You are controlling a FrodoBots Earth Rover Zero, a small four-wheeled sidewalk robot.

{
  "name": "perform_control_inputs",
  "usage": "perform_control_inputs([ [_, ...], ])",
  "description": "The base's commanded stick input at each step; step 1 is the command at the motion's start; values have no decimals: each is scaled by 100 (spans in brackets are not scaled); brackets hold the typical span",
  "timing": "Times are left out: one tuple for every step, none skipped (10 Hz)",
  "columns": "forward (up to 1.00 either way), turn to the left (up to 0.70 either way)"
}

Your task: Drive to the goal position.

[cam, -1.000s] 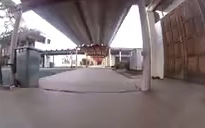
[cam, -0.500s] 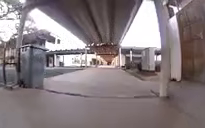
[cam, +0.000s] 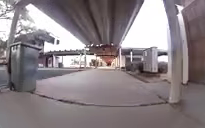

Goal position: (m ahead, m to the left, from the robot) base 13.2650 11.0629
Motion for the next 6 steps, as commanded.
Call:
perform_control_inputs([
  [70, 0],
  [70, 0],
  [70, 0],
  [70, 0],
  [70, 0],
  [70, 0],
])
